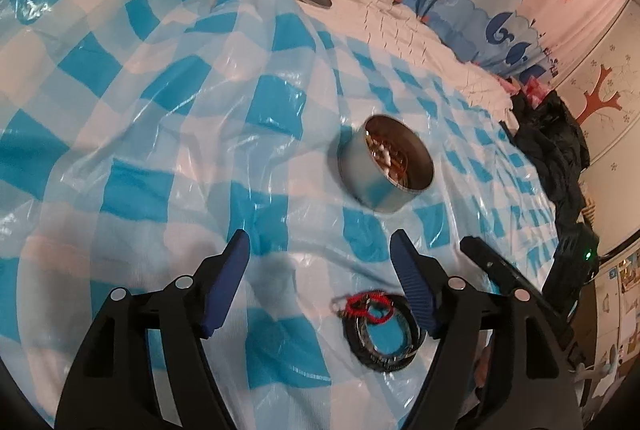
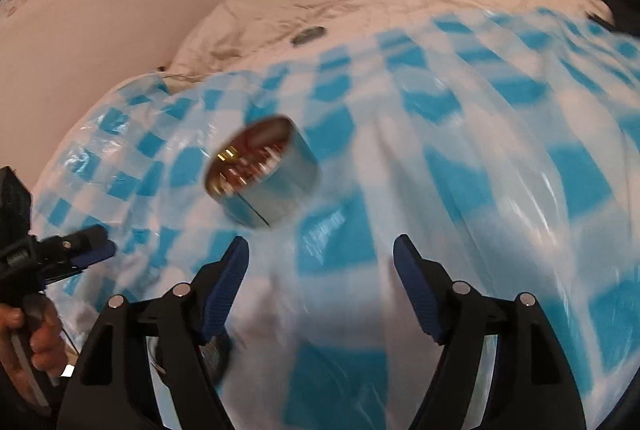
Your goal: Organize jewelry
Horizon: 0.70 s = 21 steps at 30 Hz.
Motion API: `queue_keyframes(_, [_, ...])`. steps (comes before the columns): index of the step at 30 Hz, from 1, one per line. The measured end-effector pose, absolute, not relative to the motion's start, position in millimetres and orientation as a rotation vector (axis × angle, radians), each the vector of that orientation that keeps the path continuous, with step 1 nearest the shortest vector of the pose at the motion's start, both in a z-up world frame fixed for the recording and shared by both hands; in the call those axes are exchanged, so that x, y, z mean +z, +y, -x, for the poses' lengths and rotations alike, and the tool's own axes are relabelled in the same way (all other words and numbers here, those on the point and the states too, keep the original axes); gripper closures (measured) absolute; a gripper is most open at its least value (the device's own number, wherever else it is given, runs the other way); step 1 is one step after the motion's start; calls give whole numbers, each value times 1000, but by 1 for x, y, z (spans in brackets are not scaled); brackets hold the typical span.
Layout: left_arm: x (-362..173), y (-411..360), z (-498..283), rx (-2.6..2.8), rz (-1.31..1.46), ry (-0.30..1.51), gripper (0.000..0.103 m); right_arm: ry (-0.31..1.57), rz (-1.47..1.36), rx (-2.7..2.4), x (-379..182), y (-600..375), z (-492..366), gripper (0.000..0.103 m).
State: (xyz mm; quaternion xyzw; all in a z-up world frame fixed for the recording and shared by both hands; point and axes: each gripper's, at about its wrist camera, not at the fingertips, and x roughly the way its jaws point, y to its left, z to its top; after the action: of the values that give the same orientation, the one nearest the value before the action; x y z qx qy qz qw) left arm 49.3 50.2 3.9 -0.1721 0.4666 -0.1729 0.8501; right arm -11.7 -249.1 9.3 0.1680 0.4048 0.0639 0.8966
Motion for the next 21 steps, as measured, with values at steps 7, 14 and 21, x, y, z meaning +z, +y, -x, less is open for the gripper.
queue_keyframes(7, [-7, 50, -5, -227, 268, 938, 27, 719, -265, -32, -2, -240, 34, 26])
queue_keyframes(14, [9, 38, 11, -255, 173, 869, 20, 659, -235, -71, 4, -239, 43, 13])
queue_keyframes(21, [38, 52, 23, -246, 224, 799, 15, 678, -230, -86, 1, -237, 39, 11])
